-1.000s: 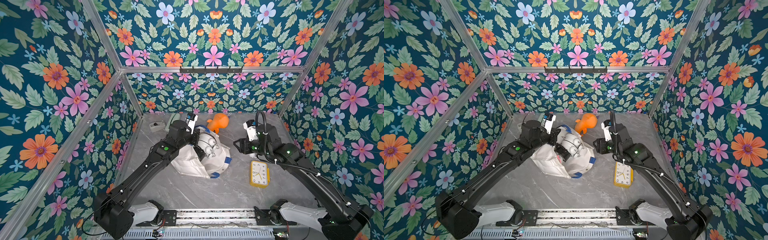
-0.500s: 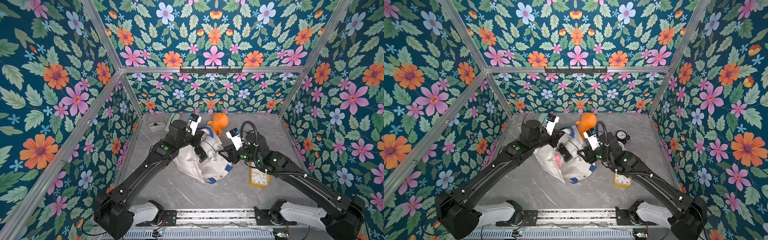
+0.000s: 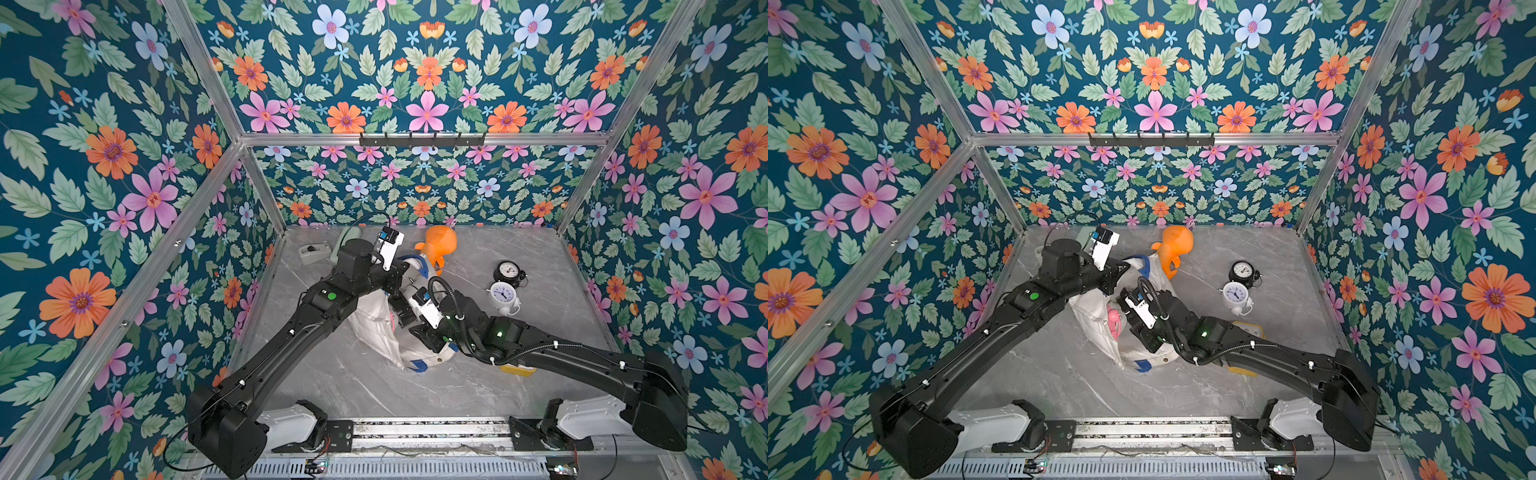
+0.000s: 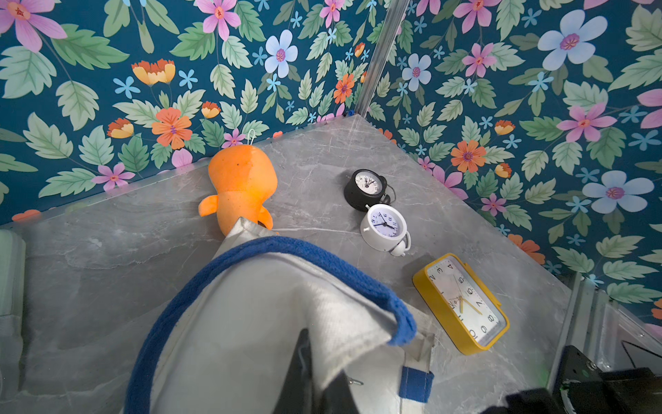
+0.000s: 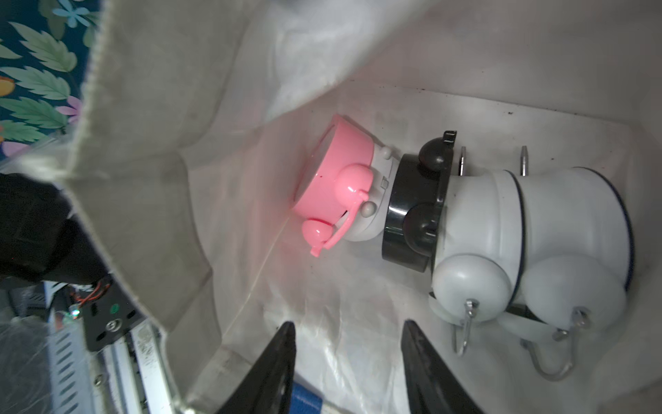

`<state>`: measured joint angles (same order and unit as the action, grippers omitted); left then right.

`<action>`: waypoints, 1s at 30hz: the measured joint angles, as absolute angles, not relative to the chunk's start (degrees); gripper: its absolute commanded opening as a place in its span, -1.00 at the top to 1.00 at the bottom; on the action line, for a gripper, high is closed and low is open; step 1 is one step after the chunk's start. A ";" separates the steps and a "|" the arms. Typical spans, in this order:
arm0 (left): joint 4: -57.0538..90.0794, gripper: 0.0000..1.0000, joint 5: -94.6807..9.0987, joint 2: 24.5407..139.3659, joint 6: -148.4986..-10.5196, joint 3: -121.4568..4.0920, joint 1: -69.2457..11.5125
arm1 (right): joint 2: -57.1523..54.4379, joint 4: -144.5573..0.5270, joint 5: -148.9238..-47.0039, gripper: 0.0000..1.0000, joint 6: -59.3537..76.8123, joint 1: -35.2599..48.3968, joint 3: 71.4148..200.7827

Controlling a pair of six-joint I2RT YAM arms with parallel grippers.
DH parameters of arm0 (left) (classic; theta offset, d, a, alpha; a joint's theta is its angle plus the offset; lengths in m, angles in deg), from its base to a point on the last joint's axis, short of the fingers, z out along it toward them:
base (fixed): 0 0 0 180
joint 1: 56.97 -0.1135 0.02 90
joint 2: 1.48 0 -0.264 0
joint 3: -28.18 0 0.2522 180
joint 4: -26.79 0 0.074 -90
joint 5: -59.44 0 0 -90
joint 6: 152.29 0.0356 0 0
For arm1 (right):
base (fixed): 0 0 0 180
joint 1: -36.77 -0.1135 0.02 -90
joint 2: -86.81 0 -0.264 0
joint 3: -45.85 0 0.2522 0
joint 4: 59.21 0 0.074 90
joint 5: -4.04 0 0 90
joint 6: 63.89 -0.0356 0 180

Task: Take the alarm clock out of the canvas bag
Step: Pick up the alarm from the canvas bag.

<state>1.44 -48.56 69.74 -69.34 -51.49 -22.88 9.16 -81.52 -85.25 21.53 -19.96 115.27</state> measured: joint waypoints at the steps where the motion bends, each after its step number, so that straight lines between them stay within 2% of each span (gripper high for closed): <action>1: 1.41 1.00 -48.56 69.74 -69.34 -51.49 -22.88 | 8.68 -80.98 -84.42 0.02 21.80 -20.07 115.07; 18: 1.41 1.00 -48.36 69.92 -69.36 -51.49 -22.88 | 7.35 -60.56 -79.09 0.04 23.96 -20.37 98.79; 30: 1.59 1.00 -47.97 69.11 -69.36 -50.66 -22.84 | 3.17 -50.03 -69.39 0.02 24.57 -20.31 95.11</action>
